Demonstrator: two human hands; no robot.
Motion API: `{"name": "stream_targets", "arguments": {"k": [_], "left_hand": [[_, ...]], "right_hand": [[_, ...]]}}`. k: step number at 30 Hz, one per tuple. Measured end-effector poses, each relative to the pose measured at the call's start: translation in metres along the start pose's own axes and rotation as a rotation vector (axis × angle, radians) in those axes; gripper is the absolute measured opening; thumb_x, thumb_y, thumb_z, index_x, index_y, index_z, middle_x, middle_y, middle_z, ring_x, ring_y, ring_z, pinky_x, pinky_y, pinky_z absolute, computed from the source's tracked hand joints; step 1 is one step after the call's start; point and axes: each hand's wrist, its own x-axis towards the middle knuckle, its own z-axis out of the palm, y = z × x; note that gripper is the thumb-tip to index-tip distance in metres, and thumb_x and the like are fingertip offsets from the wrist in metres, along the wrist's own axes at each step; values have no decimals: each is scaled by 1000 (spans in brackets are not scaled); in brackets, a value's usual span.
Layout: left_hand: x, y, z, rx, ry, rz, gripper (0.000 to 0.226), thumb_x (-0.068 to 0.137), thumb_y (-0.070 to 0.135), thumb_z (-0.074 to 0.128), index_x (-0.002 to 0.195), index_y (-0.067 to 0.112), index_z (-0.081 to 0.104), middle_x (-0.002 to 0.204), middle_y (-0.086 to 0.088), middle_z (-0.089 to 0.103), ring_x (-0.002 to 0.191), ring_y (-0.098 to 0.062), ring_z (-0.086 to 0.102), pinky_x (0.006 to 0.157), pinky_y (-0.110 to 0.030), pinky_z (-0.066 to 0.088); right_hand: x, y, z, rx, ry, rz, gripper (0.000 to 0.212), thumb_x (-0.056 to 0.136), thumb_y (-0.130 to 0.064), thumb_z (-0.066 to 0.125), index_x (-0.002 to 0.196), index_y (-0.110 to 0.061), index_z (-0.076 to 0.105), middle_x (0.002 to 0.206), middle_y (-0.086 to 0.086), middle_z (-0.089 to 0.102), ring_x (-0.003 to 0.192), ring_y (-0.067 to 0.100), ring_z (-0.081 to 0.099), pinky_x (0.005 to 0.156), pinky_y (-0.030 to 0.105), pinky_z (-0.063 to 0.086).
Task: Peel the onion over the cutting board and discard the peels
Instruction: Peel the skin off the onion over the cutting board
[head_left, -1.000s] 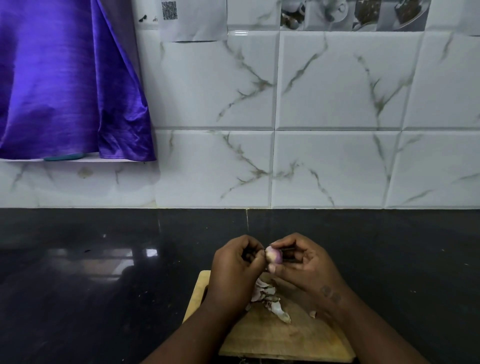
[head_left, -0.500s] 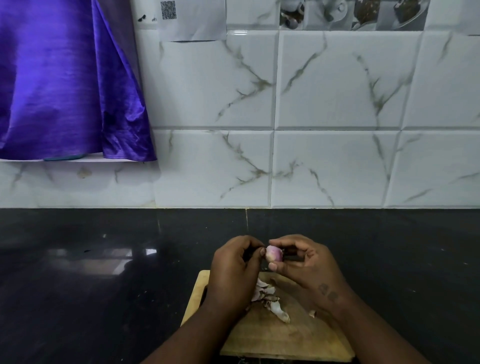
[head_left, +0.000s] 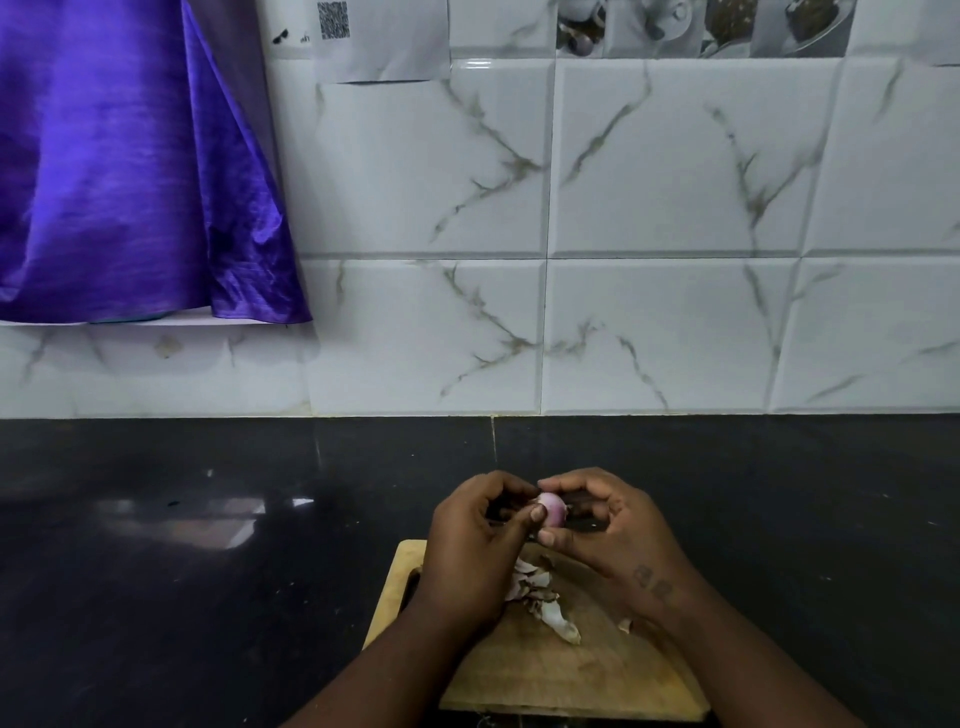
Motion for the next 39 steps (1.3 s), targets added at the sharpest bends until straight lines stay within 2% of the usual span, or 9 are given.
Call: {"name": "stream_targets", "arguments": {"k": [3, 6, 12, 16, 22, 24, 29, 34, 39], "left_hand": [[1, 0, -2, 34, 38, 32, 16, 94, 12, 78, 88, 27, 80, 88, 7, 76, 89, -11, 73, 78, -35, 62], [1, 1, -3, 65, 34, 59, 20, 95, 8, 76, 87, 26, 78, 86, 7, 76, 87, -13, 74, 77, -41, 63], [3, -3, -2, 59, 82, 17, 28, 98, 4, 71, 86, 29, 74, 85, 6, 76, 83, -14, 74, 76, -46, 63], [1, 2, -3, 22, 70, -9, 27, 98, 4, 71, 90, 28, 79, 87, 9, 79, 85, -10, 76, 77, -34, 64], [0, 3, -7, 286, 50, 86, 19, 97, 12, 74, 98, 28, 84, 87, 15, 79, 85, -2, 74, 76, -28, 61], [-1, 7, -8, 362, 49, 111, 17, 98, 15, 73, 100, 29, 84, 88, 15, 79, 85, 0, 72, 75, -23, 59], [-2, 11, -7, 464, 41, 190, 12, 101, 25, 70, 101, 31, 81, 89, 14, 77, 83, -1, 68, 73, -23, 56], [-1, 9, -6, 391, 71, 146, 8, 98, 22, 73, 98, 27, 79, 86, 14, 73, 81, -3, 68, 68, -15, 53], [3, -3, -4, -17, 46, -107, 18, 101, 10, 69, 92, 23, 78, 87, 1, 80, 82, -15, 77, 76, -41, 65]], "right_hand": [[0, 0, 1, 39, 14, 11, 35, 76, -8, 91, 106, -21, 80, 111, 0, 77, 102, 15, 77, 84, 31, 65], [0, -1, 2, 77, 11, 32, 21, 85, -10, 84, 105, -16, 79, 106, 4, 81, 99, 20, 79, 84, 35, 66], [0, -2, 3, 142, 2, 66, 40, 78, -7, 87, 116, -17, 76, 110, 6, 80, 102, 18, 78, 84, 28, 64], [0, -1, 3, 156, 7, 90, 35, 81, -6, 85, 114, -15, 78, 109, 4, 82, 104, 21, 78, 89, 35, 65], [0, -2, 1, 72, 12, 90, 32, 80, -8, 87, 110, -16, 79, 105, 2, 83, 99, 19, 79, 89, 39, 65], [-1, -2, 0, 55, 13, 82, 33, 79, -7, 88, 110, -15, 79, 104, 2, 83, 99, 19, 79, 89, 39, 65], [-1, -1, 0, 30, 13, 51, 32, 78, -10, 88, 108, -16, 79, 103, -1, 83, 97, 16, 79, 86, 33, 65], [-3, -2, 1, 58, 2, 16, 32, 78, -6, 88, 107, -14, 78, 104, -1, 82, 99, 15, 79, 83, 28, 64], [-2, -1, 1, 94, -1, -10, 37, 75, 1, 88, 108, -9, 76, 106, 0, 81, 102, 15, 78, 81, 24, 63]]}}
